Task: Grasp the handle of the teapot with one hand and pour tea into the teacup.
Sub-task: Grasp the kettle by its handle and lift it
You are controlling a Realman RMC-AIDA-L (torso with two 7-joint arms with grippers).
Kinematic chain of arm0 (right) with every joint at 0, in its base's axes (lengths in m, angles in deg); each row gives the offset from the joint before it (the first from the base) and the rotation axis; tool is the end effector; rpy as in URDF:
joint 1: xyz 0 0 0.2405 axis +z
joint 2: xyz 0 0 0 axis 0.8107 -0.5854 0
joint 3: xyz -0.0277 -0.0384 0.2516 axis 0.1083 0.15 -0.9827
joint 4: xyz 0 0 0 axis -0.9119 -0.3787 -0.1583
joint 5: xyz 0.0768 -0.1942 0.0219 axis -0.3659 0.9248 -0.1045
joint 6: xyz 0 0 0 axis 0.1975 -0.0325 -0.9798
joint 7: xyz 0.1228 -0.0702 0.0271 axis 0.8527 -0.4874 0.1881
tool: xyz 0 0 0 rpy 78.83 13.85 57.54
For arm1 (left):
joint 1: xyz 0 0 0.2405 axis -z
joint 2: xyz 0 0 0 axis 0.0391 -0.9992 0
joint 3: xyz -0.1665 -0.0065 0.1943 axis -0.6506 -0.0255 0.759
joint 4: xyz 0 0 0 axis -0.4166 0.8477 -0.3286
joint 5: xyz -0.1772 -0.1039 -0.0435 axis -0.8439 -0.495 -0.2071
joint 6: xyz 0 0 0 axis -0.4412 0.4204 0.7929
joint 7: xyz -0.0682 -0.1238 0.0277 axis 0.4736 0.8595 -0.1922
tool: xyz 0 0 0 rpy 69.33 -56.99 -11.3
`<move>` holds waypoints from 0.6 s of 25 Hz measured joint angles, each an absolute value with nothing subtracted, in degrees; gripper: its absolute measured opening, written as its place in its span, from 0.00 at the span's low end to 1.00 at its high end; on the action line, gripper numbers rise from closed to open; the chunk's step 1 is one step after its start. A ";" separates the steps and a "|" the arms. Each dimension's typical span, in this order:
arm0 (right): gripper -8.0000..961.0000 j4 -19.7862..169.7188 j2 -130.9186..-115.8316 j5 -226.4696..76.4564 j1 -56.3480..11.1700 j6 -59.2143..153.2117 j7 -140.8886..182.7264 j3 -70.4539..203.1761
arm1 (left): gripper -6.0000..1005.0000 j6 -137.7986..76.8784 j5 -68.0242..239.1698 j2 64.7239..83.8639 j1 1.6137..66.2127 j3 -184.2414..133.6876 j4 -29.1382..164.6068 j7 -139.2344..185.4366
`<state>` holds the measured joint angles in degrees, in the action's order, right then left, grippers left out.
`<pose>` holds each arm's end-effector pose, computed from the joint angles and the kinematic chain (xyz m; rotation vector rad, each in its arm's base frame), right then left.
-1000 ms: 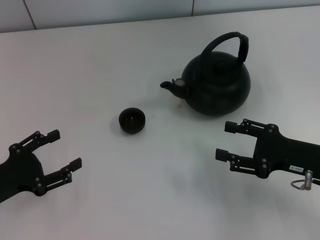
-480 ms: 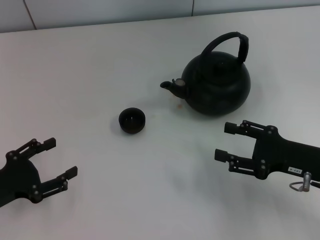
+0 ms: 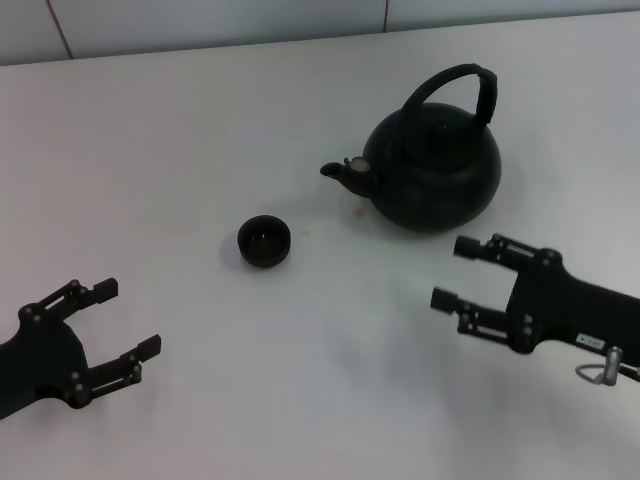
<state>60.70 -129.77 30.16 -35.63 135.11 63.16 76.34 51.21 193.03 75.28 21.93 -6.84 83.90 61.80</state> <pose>0.3245 0.2315 -0.0238 -2.4566 0.5108 0.9364 -0.3454 0.2449 -0.0158 -2.5421 -0.3578 -0.6683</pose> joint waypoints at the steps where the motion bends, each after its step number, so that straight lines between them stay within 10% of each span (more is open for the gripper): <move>1: 0.78 61.85 -129.77 28.46 -36.07 135.10 61.72 76.17 | 0.85 51.21 193.03 75.32 21.93 -6.85 83.90 61.80; 15: 0.78 88.22 -130.27 4.62 -40.51 128.40 28.64 62.40 | 0.85 51.21 192.62 75.57 21.93 -7.35 83.90 62.26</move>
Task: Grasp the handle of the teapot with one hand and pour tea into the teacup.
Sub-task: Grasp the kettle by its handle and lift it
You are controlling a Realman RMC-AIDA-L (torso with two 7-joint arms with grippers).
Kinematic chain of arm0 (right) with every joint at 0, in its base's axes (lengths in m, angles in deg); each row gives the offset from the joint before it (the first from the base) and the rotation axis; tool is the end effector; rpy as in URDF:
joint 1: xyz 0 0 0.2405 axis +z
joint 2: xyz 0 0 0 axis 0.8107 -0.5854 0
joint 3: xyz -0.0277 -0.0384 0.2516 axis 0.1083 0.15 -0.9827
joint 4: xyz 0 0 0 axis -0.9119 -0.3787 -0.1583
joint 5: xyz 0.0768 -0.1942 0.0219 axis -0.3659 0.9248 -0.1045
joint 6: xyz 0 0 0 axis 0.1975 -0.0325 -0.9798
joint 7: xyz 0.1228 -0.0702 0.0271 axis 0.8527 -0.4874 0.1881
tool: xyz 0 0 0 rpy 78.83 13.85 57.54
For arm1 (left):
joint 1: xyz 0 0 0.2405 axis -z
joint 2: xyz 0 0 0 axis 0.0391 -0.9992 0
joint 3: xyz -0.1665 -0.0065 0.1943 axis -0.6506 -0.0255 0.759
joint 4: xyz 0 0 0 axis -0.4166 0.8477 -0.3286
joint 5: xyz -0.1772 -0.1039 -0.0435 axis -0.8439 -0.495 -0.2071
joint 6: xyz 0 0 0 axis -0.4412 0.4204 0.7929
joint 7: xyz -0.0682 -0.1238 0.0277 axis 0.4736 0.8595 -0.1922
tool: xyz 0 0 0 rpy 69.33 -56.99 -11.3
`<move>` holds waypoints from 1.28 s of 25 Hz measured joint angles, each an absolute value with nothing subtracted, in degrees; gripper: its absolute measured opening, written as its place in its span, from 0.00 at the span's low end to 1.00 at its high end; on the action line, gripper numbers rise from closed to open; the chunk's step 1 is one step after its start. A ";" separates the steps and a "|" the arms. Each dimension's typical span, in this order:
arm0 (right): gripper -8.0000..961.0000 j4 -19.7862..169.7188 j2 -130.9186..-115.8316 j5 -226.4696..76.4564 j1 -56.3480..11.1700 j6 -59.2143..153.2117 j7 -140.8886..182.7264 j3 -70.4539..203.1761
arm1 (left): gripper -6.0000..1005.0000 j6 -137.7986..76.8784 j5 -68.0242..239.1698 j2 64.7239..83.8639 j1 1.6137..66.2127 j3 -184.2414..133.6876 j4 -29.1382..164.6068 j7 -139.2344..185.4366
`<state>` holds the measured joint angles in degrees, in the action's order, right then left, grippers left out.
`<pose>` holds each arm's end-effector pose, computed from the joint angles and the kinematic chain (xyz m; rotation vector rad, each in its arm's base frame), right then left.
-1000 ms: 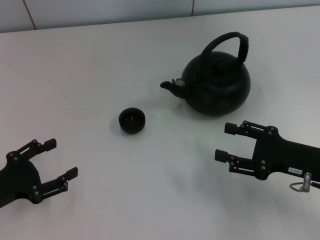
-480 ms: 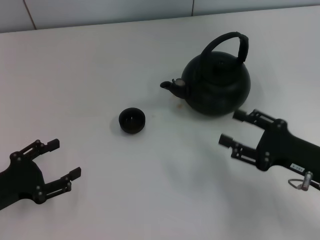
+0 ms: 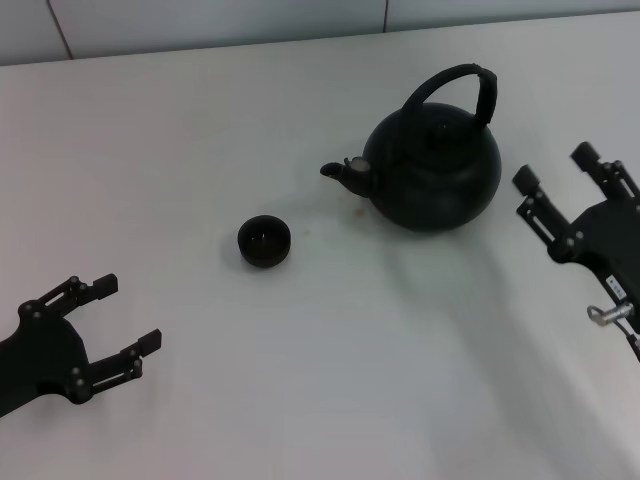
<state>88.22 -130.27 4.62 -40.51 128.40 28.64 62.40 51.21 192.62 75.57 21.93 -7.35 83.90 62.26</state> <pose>0.3305 0.2250 -0.0349 -1.6890 0.4909 0.8834 -0.3441 0.2458 -0.0163 -2.5260 -0.3730 -0.6833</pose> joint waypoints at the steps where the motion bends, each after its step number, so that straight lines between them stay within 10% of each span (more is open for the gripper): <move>1: 0.78 88.22 -130.27 4.62 -40.51 128.40 28.64 62.40 | 0.85 51.21 192.62 75.57 21.93 -7.35 83.90 62.26; 32: 0.78 85.92 -129.84 2.93 -30.66 112.98 29.42 56.55 | 0.85 50.21 192.48 76.47 22.21 -7.54 83.92 61.92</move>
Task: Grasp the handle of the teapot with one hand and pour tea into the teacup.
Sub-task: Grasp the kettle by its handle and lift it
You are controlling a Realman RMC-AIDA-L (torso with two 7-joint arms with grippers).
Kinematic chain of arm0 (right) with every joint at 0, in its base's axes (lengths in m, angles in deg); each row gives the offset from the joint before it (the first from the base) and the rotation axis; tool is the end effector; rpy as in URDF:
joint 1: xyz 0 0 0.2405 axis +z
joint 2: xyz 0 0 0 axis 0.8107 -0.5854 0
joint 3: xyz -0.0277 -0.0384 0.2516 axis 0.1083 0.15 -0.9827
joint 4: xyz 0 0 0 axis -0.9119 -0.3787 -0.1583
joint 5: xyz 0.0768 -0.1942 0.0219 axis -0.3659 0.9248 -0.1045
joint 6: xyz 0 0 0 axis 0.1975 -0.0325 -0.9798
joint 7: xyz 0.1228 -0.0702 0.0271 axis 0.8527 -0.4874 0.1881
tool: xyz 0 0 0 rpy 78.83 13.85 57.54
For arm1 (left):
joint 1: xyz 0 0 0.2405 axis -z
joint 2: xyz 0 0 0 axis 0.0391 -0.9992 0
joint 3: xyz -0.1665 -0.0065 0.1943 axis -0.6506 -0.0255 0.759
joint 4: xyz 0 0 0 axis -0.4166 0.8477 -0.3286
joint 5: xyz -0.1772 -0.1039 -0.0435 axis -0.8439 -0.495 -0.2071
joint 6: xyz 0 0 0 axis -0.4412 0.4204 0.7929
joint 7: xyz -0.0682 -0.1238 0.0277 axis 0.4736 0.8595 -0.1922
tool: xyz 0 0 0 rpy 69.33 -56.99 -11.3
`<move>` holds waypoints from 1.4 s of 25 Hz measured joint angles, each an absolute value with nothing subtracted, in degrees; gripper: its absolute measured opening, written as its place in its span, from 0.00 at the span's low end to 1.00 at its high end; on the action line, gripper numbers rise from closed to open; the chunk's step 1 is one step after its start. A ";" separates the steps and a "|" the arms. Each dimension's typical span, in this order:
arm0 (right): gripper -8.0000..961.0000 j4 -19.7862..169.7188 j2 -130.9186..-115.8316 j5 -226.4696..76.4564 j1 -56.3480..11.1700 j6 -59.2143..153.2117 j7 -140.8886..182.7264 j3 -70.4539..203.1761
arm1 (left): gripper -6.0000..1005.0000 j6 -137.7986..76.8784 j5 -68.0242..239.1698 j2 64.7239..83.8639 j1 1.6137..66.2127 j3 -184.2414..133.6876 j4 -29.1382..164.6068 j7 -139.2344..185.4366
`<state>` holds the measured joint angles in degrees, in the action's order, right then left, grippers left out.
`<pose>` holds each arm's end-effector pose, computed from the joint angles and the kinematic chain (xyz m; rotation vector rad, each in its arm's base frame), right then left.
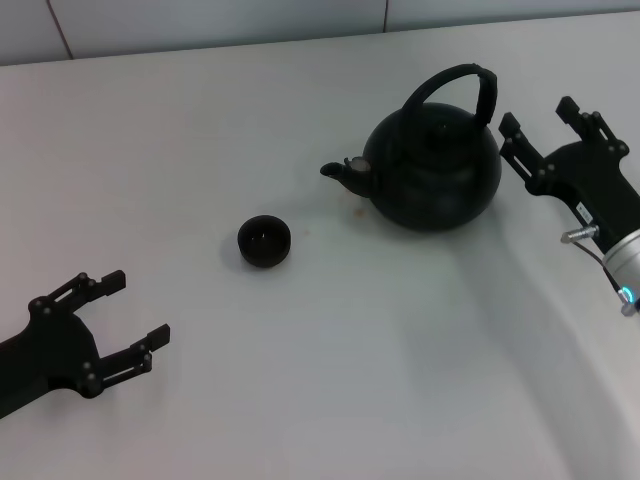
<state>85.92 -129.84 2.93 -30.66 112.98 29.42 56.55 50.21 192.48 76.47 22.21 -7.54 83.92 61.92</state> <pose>0.3313 0.2969 -0.0324 -1.6998 0.5509 0.7425 -0.3414 0.2477 -0.0224 -2.5186 -0.3750 -0.6830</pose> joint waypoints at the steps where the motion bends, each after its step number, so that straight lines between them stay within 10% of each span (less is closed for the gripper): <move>1: 0.78 85.92 -129.84 2.93 -30.66 112.98 29.42 56.55 | 0.85 50.21 192.48 76.47 22.21 -7.54 83.92 61.92; 35: 0.73 81.43 -129.75 6.39 -24.63 105.13 34.49 56.55 | 0.85 49.40 191.69 77.05 22.81 -9.04 83.98 61.80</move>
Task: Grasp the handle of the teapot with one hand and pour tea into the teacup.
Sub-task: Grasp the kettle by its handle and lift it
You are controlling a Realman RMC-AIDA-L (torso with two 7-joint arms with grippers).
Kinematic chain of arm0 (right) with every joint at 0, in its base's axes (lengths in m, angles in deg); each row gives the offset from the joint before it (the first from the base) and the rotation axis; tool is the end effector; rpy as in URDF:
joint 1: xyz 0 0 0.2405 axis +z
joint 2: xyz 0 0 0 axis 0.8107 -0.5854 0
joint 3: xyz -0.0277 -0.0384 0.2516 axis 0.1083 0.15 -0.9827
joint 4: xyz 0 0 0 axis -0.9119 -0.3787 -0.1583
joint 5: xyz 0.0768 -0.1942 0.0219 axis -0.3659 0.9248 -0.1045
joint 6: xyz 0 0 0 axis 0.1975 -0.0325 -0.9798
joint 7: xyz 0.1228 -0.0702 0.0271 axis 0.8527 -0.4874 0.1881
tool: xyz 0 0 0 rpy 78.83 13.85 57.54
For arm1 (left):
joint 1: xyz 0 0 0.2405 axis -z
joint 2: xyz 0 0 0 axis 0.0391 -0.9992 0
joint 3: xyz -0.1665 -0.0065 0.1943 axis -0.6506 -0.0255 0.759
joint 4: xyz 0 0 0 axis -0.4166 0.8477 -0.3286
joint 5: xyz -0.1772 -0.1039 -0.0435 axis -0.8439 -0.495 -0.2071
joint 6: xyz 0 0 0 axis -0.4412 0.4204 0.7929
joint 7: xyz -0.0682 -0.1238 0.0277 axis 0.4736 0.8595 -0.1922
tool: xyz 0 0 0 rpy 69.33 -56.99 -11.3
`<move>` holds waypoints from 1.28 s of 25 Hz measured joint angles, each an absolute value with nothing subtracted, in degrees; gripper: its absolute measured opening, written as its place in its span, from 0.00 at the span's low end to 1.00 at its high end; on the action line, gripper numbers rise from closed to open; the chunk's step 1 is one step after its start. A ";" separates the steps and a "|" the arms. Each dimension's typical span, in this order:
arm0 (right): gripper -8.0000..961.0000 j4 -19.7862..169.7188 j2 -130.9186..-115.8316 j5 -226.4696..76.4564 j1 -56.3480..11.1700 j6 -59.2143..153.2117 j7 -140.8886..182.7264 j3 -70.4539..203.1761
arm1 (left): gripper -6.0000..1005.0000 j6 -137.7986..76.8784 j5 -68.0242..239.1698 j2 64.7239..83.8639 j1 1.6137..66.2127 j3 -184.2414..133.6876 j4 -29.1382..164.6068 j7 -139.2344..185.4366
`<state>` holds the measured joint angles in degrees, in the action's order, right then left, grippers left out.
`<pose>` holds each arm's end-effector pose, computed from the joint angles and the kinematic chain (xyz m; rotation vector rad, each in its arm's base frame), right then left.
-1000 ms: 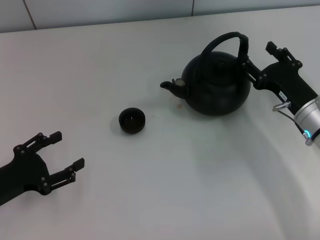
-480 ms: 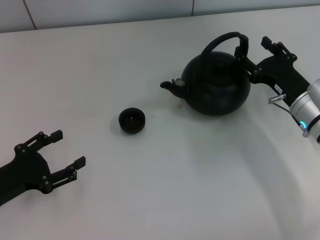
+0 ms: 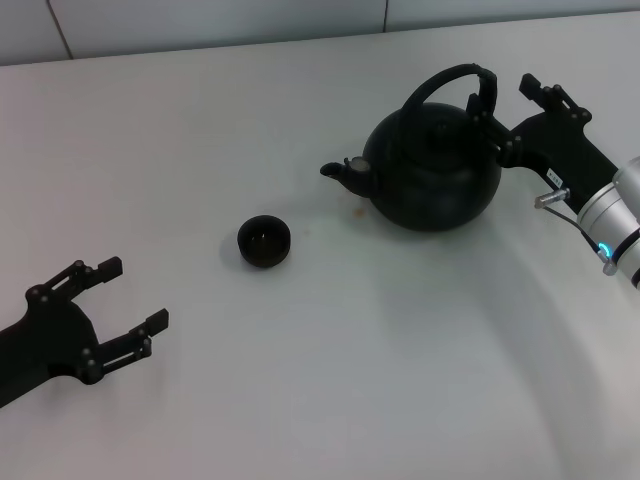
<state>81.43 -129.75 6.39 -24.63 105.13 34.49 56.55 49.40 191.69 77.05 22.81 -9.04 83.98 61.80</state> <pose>0.3223 0.3349 -0.0326 -1.8023 0.5562 0.6872 -0.3386 0.2544 -0.0226 -2.4788 -0.3782 -0.6940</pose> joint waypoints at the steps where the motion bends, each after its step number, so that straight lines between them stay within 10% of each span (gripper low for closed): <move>1: 0.72 81.41 -129.75 6.41 -24.63 105.13 34.68 56.55 | 0.85 49.39 191.68 77.02 22.81 -9.05 83.98 61.80; 11: 0.66 81.12 -129.75 6.53 -24.36 104.97 34.82 59.65 | 0.85 49.37 191.68 76.89 22.74 -9.05 83.98 61.80; 21: 0.17 81.08 -129.85 6.07 -24.23 105.30 34.84 59.45 | 0.85 49.37 191.62 77.06 22.46 -9.04 83.98 61.80; 32: 0.10 80.23 -129.77 5.99 -24.97 108.77 37.01 58.13 | 0.85 49.36 191.45 77.15 22.37 -9.13 83.98 61.80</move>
